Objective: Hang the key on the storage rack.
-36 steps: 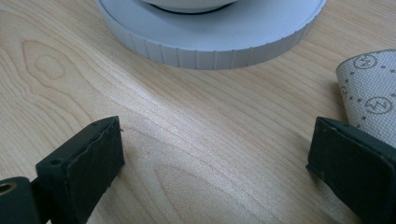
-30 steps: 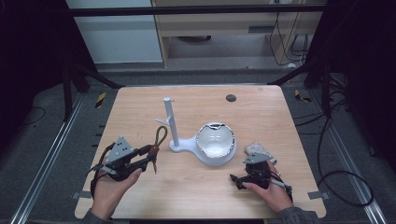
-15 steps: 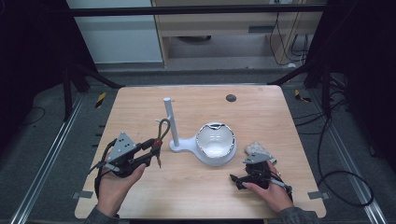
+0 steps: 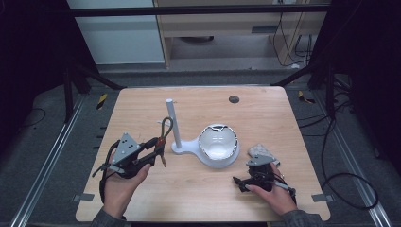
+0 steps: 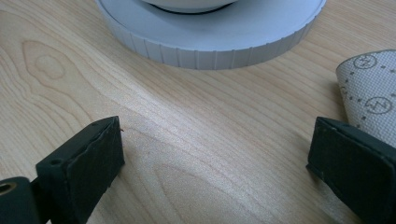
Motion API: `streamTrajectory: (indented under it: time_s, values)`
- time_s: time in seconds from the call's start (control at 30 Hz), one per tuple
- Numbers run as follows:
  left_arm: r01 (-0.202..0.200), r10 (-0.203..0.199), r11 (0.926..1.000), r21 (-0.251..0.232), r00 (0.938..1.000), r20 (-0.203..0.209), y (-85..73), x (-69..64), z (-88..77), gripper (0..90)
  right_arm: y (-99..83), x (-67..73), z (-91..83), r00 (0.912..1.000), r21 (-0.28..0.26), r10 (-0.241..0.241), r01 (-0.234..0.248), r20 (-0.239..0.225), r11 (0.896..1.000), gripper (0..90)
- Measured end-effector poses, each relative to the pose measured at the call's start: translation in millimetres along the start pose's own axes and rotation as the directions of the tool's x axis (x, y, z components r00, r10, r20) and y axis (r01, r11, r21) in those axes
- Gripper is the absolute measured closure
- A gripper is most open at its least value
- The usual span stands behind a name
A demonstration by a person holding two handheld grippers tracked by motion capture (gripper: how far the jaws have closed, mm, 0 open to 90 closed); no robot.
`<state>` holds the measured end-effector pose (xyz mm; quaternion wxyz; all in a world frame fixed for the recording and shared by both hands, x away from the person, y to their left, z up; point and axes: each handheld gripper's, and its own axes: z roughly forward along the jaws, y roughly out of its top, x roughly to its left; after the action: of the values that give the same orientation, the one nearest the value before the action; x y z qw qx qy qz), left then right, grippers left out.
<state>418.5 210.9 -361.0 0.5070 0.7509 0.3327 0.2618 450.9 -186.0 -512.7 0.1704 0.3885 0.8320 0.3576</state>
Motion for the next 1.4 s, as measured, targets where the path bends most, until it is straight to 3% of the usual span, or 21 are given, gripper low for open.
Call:
streamTrajectory:
  time_s: [0.37, 0.9, 1.4]
  values:
    - [0.015, -0.015, 0.9998, 0.015, 0.9999, -0.006, -3.8, 3.8, 8.9, 66.0, 0.0, 0.0, 0.0, 1.0, 0.0, 0.0, 0.0, 0.0, 1.0, 3.4]
    - [0.064, -0.062, 0.9952, 0.074, 0.9976, -0.032, -19.7, 20.1, 45.1, 66.0, 0.0, 0.0, -0.1, 1.0, 0.0, -0.001, 0.001, 0.0, 1.0, 3.4]
    - [0.076, -0.073, 0.9926, 0.095, 0.9966, -0.038, -24.3, 19.0, 65.8, 65.9, 0.0, 0.0, -0.1, 1.0, 0.0, 0.0, 0.0, 0.0, 1.0, 3.4]
